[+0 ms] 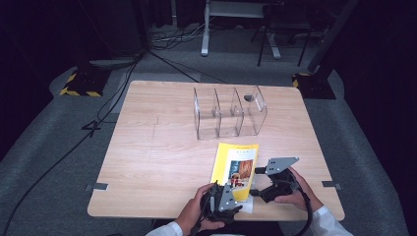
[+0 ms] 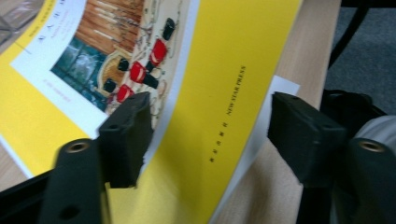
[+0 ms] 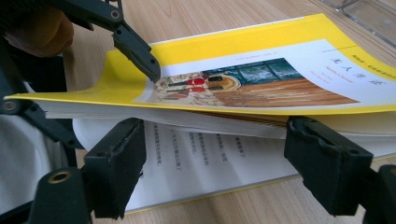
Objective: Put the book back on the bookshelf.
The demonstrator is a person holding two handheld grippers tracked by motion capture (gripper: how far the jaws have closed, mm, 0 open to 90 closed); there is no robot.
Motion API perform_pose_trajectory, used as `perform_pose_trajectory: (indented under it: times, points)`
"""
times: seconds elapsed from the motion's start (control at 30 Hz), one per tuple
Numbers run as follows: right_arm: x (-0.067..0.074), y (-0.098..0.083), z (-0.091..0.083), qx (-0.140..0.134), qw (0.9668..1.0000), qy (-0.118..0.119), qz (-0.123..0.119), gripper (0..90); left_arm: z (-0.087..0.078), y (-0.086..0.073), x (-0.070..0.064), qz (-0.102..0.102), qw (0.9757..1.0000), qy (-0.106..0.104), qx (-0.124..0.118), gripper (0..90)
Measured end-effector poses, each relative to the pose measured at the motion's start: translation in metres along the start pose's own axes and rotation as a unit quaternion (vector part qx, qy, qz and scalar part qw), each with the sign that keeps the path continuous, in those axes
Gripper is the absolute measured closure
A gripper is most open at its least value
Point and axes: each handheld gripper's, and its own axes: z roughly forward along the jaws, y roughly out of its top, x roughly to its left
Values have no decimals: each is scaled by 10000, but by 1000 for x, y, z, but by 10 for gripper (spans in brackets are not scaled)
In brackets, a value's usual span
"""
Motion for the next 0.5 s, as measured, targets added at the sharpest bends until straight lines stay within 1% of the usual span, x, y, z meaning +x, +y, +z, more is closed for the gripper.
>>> perform_pose_trajectory:
  times: [0.03, 0.07, 0.13, 0.2, 0.23, 0.27, 0.3, 0.37, 0.47, 0.5]
  points:
    - [0, 1, 0, -17, 10000, -3, -16, 214, -1, 0, 1, -7, 10000, 43, -23, 387]
    - [0, 1, 0, -27, 10000, 5, 5, 214, -2, -1, 2, -19, 10000, 79, -28, 436]
    - [0, 1, 0, -45, 10000, -12, 8, 214, -6, -2, 5, 35, 9999, 38, -159, 532]
    - [0, 1, -2, -104, 9999, 12, 63, 214, -11, -4, 7, 223, 9993, 24, -295, 618]
    - [-1, 1, -4, -162, 9998, 68, 121, 217, -12, -4, 7, 297, 9991, 21, -303, 651]
    - [-2, 1, -5, -186, 9997, 94, 143, 219, -15, -5, 8, 379, 9987, 13, -332, 676]
    - [-2, 0, -8, -215, 9995, 134, 170, 219, -18, -6, 9, 396, 9987, 4, -327, 704]
    - [-3, -1, -12, -271, 9992, 215, 199, 218, -21, -6, 11, 466, 9983, -75, -337, 733]
    - [-4, -2, -23, -417, 9987, 205, 198, 217, -29, -12, 18, 594, 9978, -105, -266, 758]
    - [-4, -2, -26, -470, 9985, 210, 193, 217, -32, -15, 20, 559, 9980, -130, -246, 763]
